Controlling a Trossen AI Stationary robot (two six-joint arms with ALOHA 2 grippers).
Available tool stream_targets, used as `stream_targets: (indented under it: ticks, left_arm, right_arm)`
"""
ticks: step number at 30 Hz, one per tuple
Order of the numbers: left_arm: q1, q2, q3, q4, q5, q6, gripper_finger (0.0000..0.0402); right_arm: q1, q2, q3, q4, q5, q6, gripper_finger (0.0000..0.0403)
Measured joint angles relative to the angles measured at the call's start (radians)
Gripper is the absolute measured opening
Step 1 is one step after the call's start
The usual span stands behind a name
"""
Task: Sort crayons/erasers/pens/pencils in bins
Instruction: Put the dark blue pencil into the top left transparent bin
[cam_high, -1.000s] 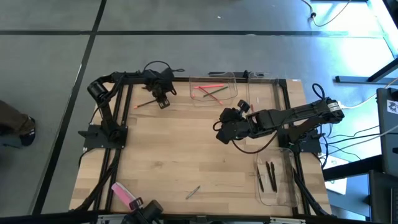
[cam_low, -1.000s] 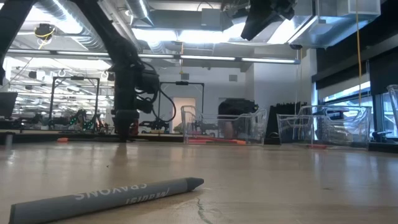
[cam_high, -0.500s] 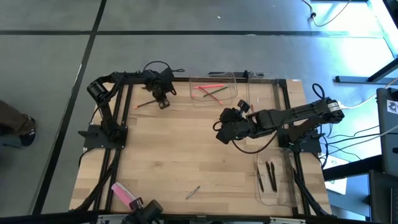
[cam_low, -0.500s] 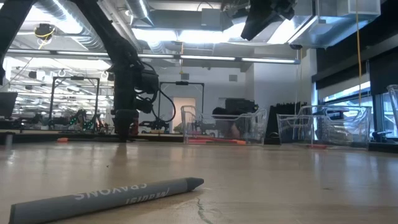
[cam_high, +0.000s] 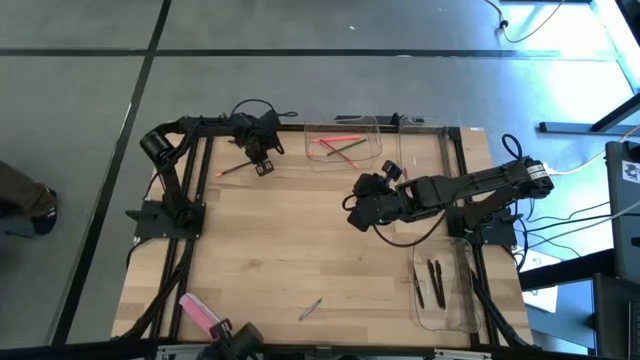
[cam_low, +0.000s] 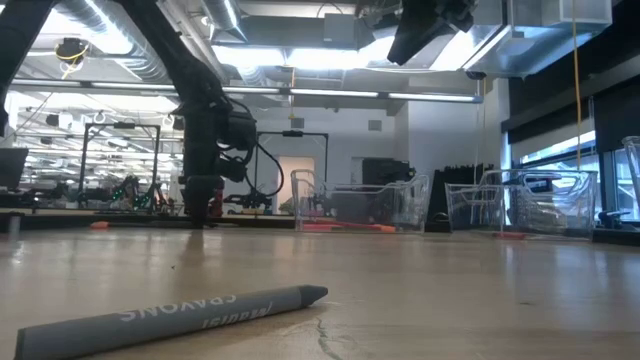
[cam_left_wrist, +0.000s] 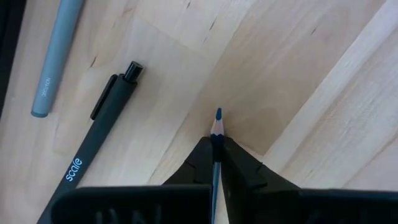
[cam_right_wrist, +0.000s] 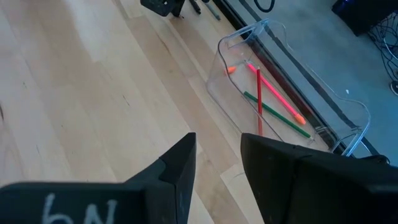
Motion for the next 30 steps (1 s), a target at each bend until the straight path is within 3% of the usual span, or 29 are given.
stream_targets:
  ticks: [10,20,26,30]
  left_arm:
    - [-0.077,-0.077,-0.004,0.0,0.02,-0.01,0.0002]
    - [-0.181,-0.267,-0.003,0.005,0.021,-0.058,0.0001]
    - [-0.26,-0.395,-0.002,0.031,0.023,-0.061,0.0001]
    - [-0.314,-0.468,-0.002,0.071,0.066,-0.061,0.0001]
  right_arm:
    - [0.001,0.0,0.0,-0.018,0.0,0.0,0.013]
    - [0.001,0.0,-0.001,-0.02,0.01,0.034,0.013]
    - [0.0,0.001,-0.051,0.039,0.063,0.046,0.013]
    - [0.0,0.0,-0.103,0.174,0.06,-0.057,0.013]
